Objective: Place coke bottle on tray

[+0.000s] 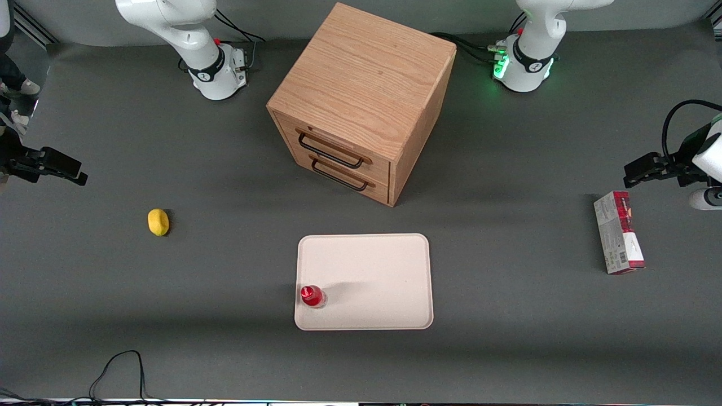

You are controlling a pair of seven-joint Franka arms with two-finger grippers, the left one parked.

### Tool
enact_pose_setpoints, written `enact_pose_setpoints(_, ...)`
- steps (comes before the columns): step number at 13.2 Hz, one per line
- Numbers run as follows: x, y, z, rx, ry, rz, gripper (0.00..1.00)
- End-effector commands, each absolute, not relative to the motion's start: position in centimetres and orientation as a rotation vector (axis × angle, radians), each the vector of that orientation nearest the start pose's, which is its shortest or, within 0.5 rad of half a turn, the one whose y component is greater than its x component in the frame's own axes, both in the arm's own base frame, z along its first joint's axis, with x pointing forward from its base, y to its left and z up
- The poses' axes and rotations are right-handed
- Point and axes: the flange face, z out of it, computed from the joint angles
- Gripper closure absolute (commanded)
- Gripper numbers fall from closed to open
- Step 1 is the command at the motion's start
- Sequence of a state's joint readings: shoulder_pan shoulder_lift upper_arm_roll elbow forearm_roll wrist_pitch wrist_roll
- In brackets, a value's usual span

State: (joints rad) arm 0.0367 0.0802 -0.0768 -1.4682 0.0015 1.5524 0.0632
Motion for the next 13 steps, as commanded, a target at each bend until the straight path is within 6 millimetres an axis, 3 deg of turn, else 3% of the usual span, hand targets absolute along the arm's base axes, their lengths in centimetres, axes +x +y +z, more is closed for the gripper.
enact_pose_setpoints(1, 58.46, -2.24, 62.13, -3.148, 0.084, -0.051, 0.0)
enact_pose_setpoints(13, 58.27, -2.37, 62.23, -3.154, 0.038, -0.041, 0.0)
